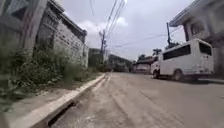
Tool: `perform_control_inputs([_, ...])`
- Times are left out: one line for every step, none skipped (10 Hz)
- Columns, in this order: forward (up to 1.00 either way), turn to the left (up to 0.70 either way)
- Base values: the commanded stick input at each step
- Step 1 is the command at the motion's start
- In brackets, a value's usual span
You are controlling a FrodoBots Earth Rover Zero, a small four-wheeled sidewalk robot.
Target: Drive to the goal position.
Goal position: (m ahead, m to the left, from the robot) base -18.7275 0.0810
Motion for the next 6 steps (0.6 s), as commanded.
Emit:
perform_control_inputs([0.7,0.0])
perform_control_inputs([0.7,0.0])
perform_control_inputs([0.7,0.0])
perform_control_inputs([0.7,0.0])
perform_control_inputs([0.7,-0.06])
perform_control_inputs([0.7,-0.27])
